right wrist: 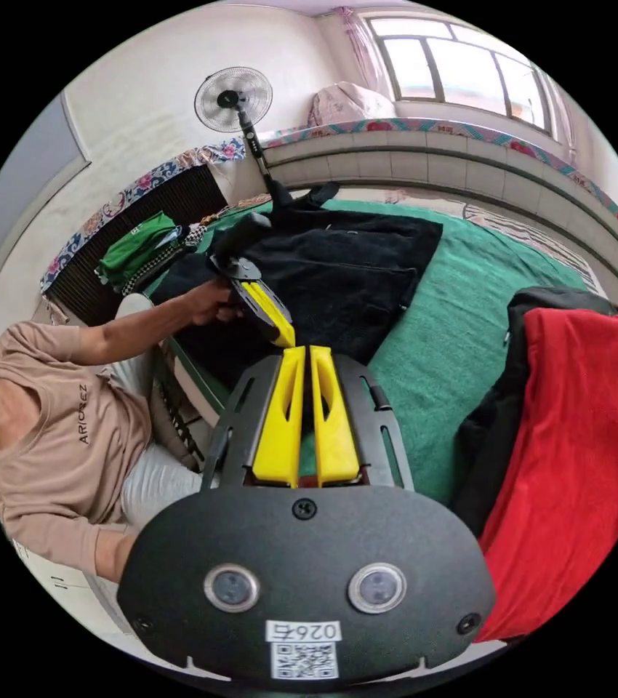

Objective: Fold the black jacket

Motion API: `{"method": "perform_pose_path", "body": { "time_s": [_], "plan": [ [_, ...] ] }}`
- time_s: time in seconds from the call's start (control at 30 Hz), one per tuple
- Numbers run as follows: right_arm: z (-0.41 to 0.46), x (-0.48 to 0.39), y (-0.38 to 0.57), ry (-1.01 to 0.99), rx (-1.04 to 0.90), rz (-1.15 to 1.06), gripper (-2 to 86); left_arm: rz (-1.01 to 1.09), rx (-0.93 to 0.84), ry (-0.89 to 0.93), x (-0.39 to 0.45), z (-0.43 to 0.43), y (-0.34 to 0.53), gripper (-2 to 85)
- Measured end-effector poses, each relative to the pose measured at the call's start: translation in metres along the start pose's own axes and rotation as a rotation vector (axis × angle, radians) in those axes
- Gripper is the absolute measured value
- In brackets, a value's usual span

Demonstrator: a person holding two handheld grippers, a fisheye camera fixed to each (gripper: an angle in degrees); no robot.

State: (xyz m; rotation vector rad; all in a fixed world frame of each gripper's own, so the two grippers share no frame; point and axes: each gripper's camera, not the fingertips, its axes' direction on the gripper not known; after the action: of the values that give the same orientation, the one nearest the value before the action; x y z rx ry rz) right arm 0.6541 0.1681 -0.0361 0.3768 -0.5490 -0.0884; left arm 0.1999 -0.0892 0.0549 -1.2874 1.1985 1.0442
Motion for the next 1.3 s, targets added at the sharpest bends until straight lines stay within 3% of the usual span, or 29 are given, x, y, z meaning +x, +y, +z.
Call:
{"method": "perform_pose_path", "body": {
  "time_s": [0.13, 0.2, 0.3, 0.4, 0.47, 0.5, 0.57, 0.63, 0.7, 0.8, 0.87, 0.97, 1.07, 1.3],
  "plan": [
    [0.094, -0.008, -0.031, 0.045, -0.554, -0.022, -0.9, 0.024, 0.046, -0.05, 0.031, -0.017, 0.031, -0.7],
    [0.071, -0.013, -0.035, 0.056, -0.497, -0.026, -0.9, 0.059, 0.15, -0.148, 0.058, -0.051, 0.063, -0.8],
    [0.017, -0.021, -0.035, 0.178, -0.371, 0.004, -0.8, 0.159, 0.458, -0.284, 0.123, -0.13, 0.142, -0.9],
    [-0.057, -0.05, -0.036, 0.275, -0.029, -0.034, -0.3, 0.302, 0.801, -0.451, 0.208, -0.201, 0.241, -1.0],
    [-0.125, -0.085, -0.024, 0.309, 0.419, -0.084, 1.5, 0.454, 1.018, -0.579, 0.28, -0.235, 0.32, -1.0],
    [-0.138, -0.094, -0.019, 0.301, 0.526, -0.1, 2.3, 0.492, 1.062, -0.599, 0.295, -0.24, 0.338, -1.0],
    [-0.169, -0.125, -0.001, 0.19, 0.89, -0.182, 4.9, 0.669, 1.236, -0.661, 0.35, -0.246, 0.407, -0.9],
    [-0.171, -0.142, 0.0, 0.093, 1.053, -0.243, 3.8, 0.777, 1.303, -0.672, 0.38, -0.245, 0.447, -0.9],
    [-0.162, -0.158, -0.017, 0.016, 1.032, -0.334, 0.5, 0.815, 1.228, -0.703, 0.403, -0.246, 0.467, -0.7],
    [-0.127, -0.178, -0.077, 0.037, 0.729, -0.311, -0.4, 0.711, 1.032, -0.886, 0.415, -0.234, 0.476, 0.4],
    [-0.081, -0.18, -0.12, 0.117, 0.529, -0.217, 0.1, 0.563, 0.823, -0.995, 0.397, -0.216, 0.474, 6.5],
    [-0.014, -0.163, -0.167, 0.167, 0.227, -0.051, 3.2, 0.393, 0.59, -0.962, 0.356, -0.187, 0.481, 12.9],
    [0.053, -0.147, -0.19, 0.224, -0.018, 0.04, 6.6, 0.294, 0.462, -0.97, 0.318, -0.152, 0.499, 13.8],
    [0.18, -0.106, -0.206, 0.33, -0.371, 0.109, 12.6, 0.27, 0.229, -1.007, 0.245, -0.087, 0.482, 18.6]
  ]
}}
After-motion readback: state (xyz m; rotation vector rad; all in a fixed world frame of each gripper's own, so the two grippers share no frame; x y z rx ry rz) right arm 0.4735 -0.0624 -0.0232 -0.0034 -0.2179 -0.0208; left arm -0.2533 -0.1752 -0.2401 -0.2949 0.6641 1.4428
